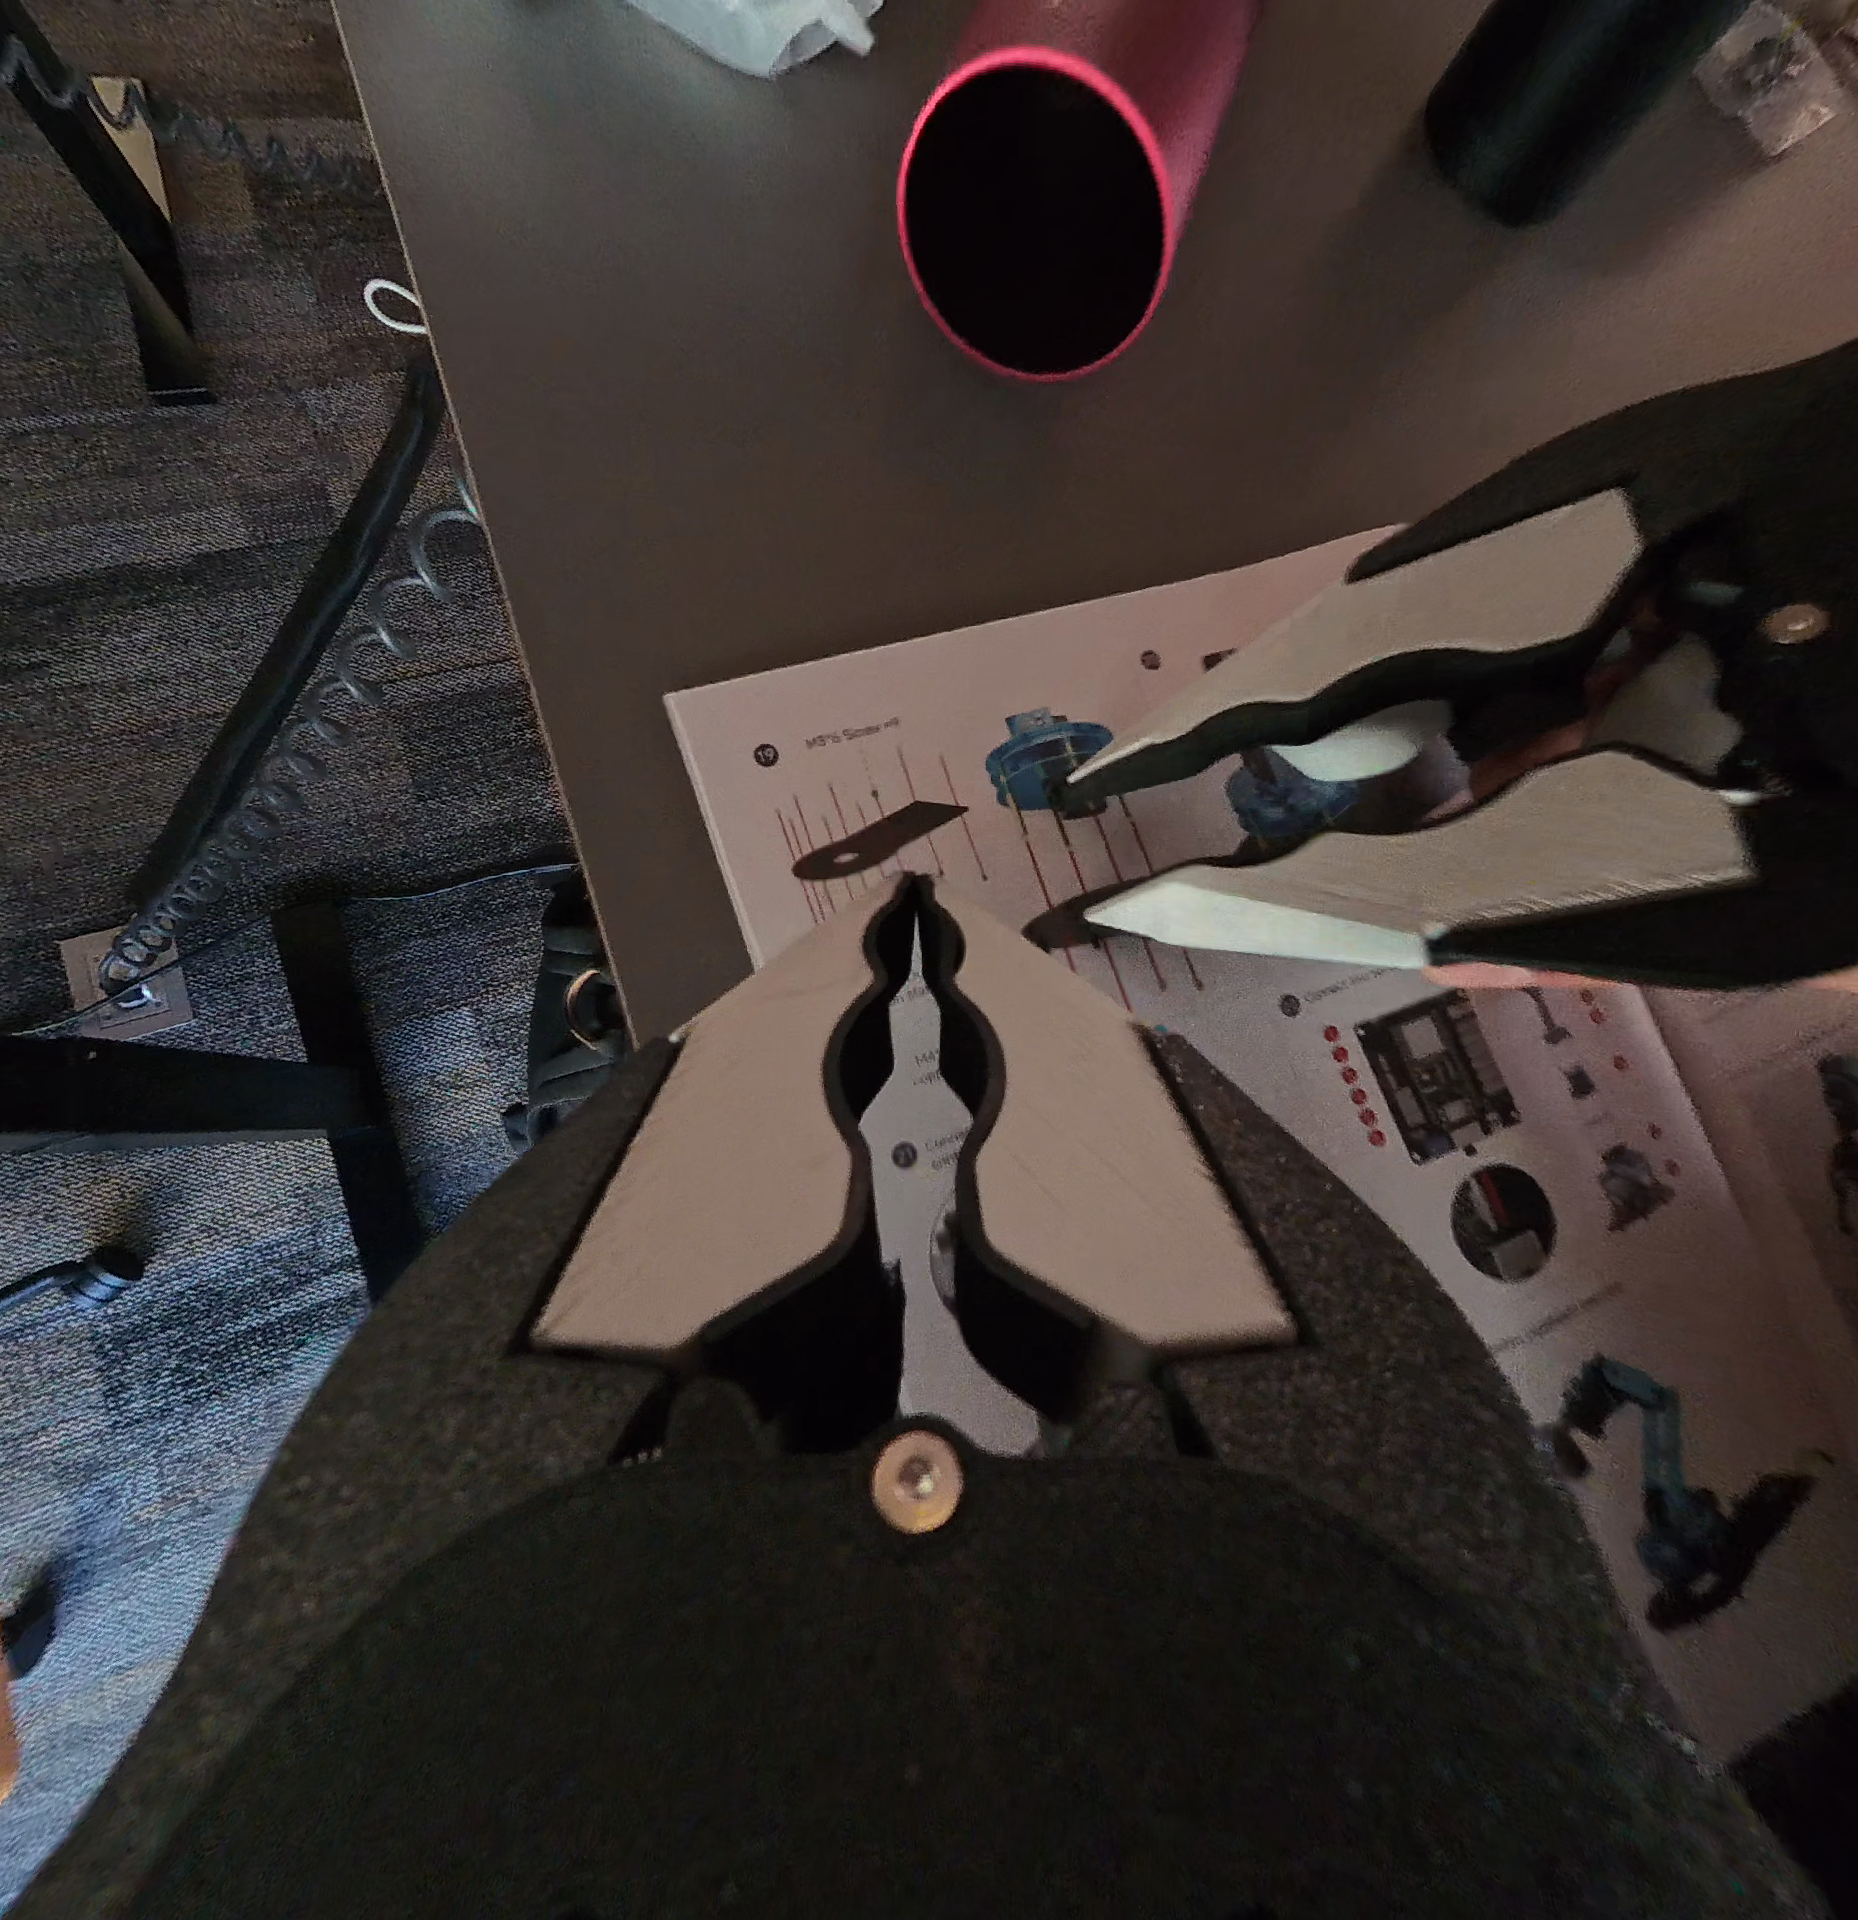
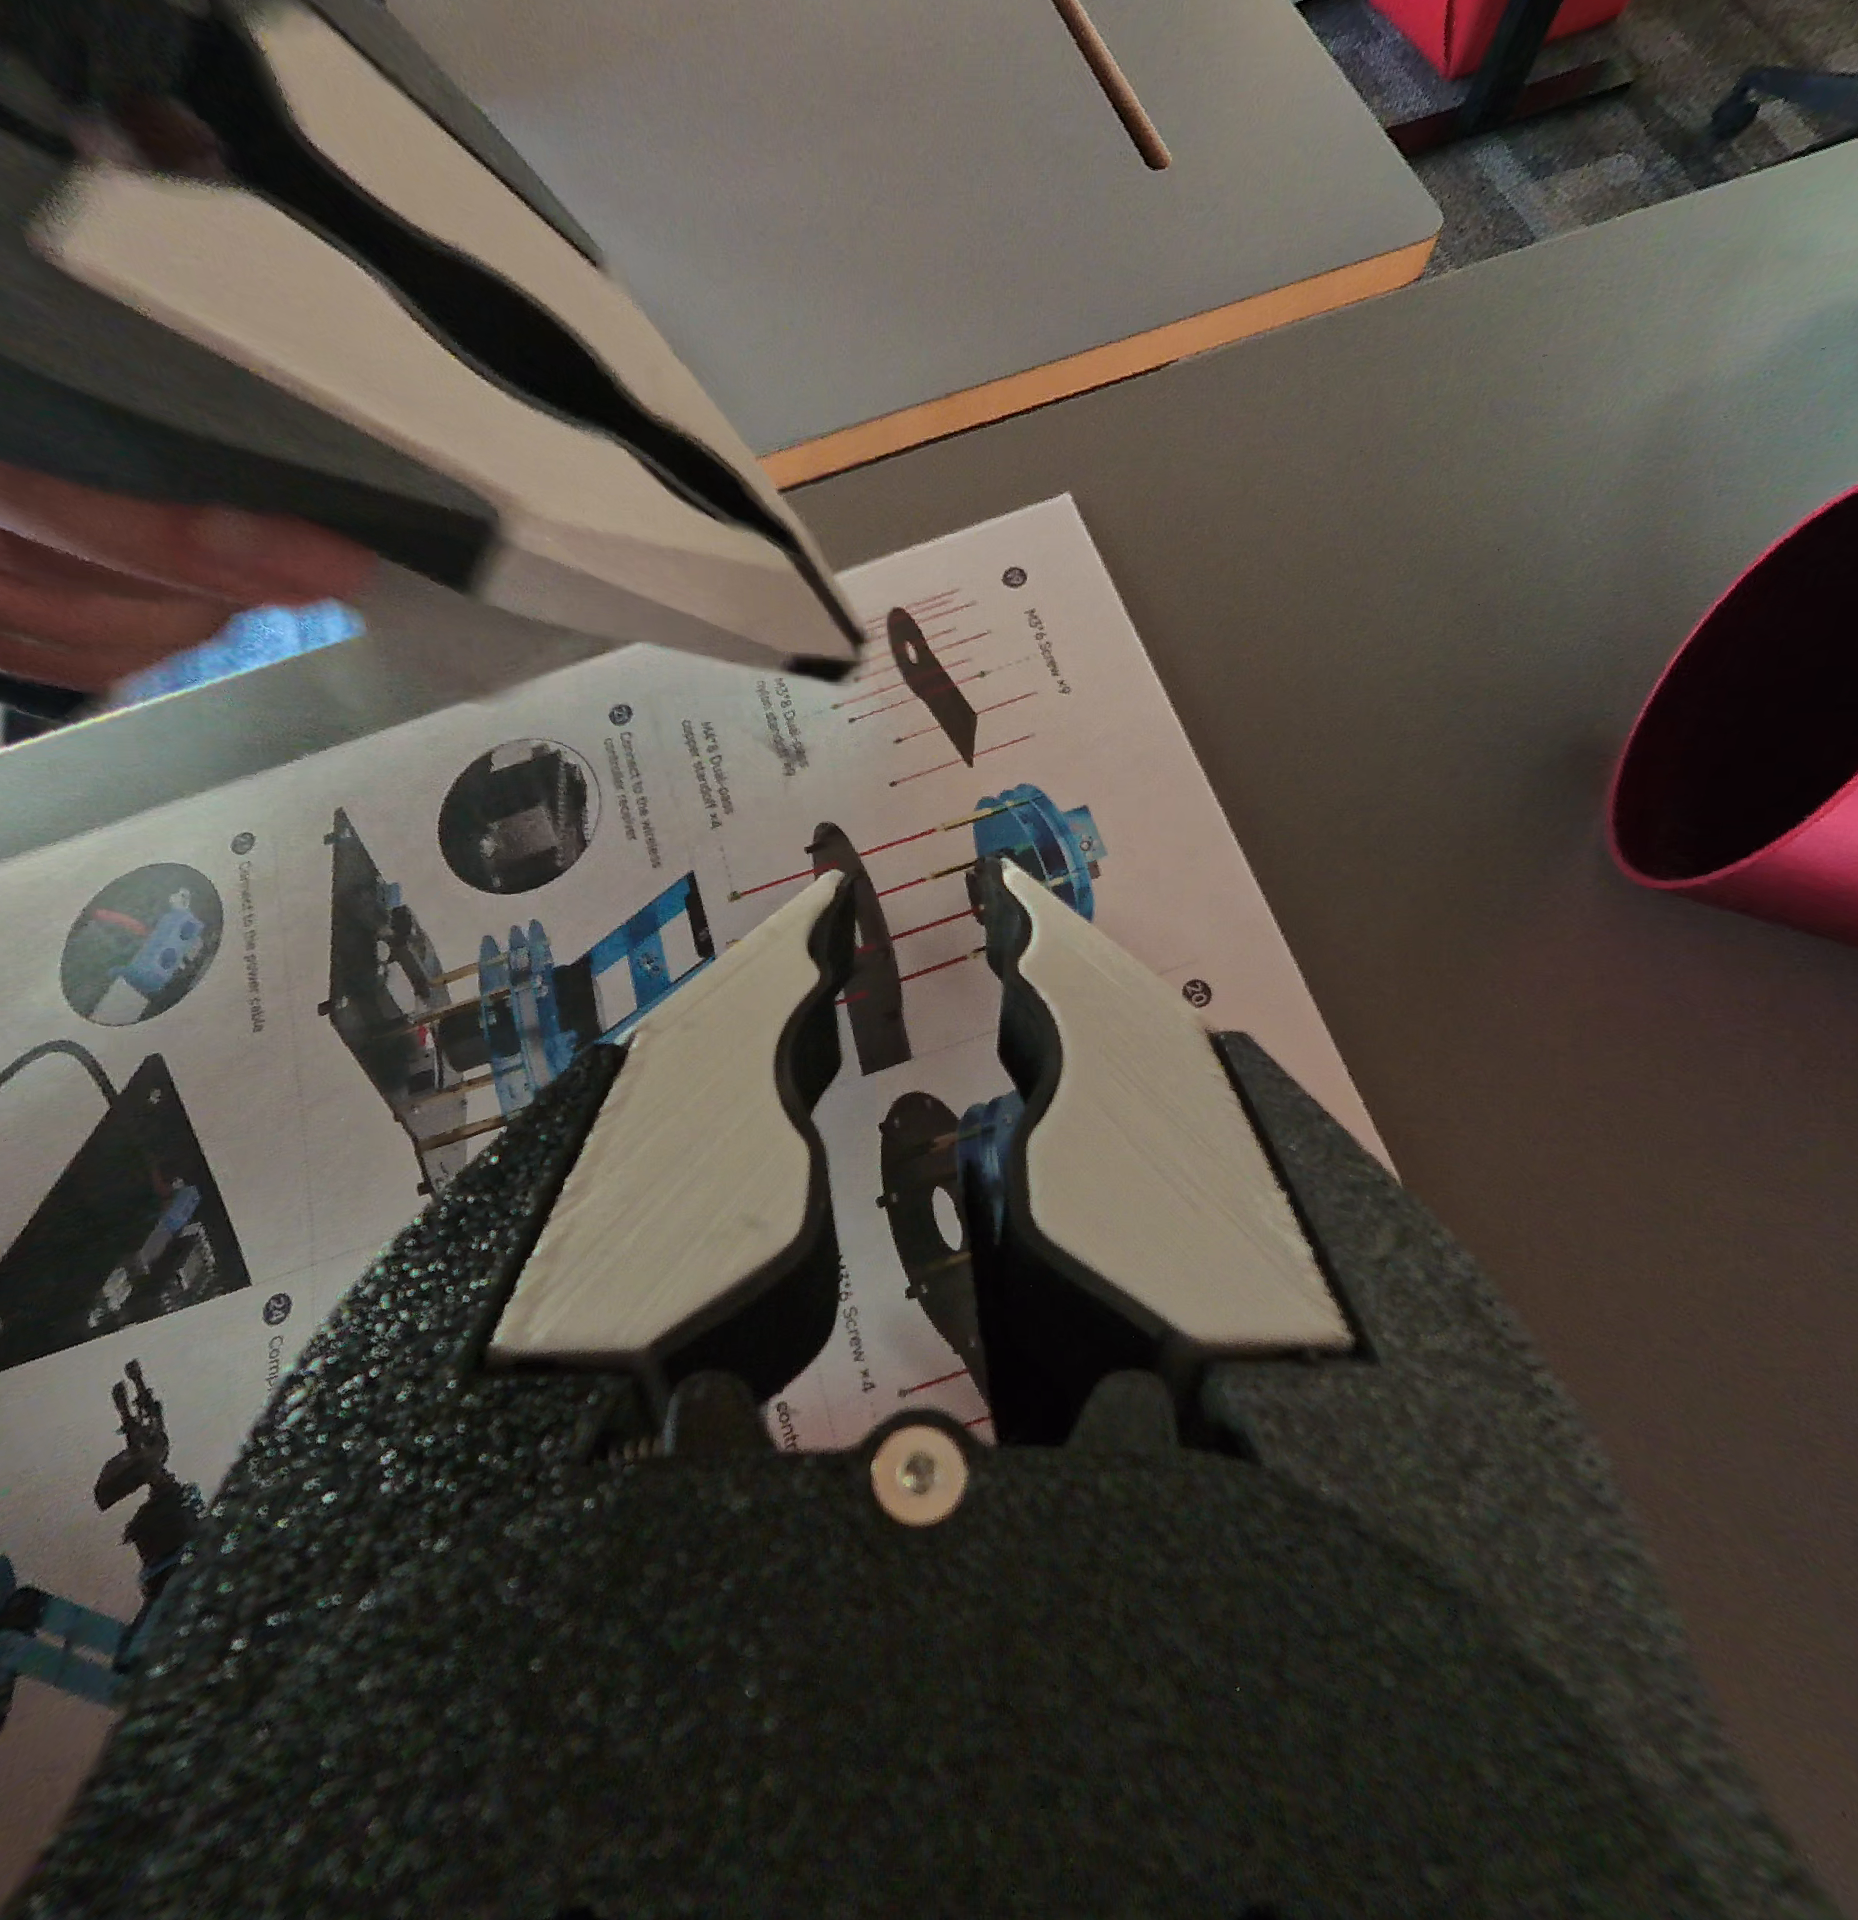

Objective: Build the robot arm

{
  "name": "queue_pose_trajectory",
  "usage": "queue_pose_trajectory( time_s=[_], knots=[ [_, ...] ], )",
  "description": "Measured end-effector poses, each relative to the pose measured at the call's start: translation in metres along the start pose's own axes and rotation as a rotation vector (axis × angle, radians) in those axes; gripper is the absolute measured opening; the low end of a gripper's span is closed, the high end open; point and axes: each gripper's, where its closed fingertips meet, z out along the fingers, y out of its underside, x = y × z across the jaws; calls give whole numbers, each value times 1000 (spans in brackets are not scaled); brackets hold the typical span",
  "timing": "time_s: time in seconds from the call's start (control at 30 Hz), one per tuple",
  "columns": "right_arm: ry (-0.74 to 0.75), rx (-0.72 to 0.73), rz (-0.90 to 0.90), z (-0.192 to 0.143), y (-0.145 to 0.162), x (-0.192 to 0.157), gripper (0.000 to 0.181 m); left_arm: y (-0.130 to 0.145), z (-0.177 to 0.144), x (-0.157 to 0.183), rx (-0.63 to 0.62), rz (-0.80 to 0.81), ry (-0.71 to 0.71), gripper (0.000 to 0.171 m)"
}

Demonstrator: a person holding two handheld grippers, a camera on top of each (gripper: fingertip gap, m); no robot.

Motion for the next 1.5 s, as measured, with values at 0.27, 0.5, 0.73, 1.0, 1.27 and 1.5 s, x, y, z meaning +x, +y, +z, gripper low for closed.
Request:
queue_pose_trajectory(
  time_s=[0.27, 0.5, 0.73, 1.0, 1.27, 1.5],
  knots=[
    [6, -2, -10, 0, 0, 1, 25, -5, -64, 11, 24, 35, -46, 0],
    [8, -19, -37, 0, -1, 1, 25, 23, -96, 29, -34, 90, -17, 3],
    [82, 157, 52, -94, -46, -32, 25, -11, -102, 73, 22, 168, 87, 6],
    [290, 111, 351, -242, 108, -49, 29, -38, -72, 146, 43, 265, 156, 10],
    [615, 173, 656, -428, 292, -30, 31, -35, -24, 263, 19, 320, 153, 10],
    [646, 81, 594, -505, 385, 16, 34, -7, 19, 379, -51, 291, 112, 11]
  ],
)
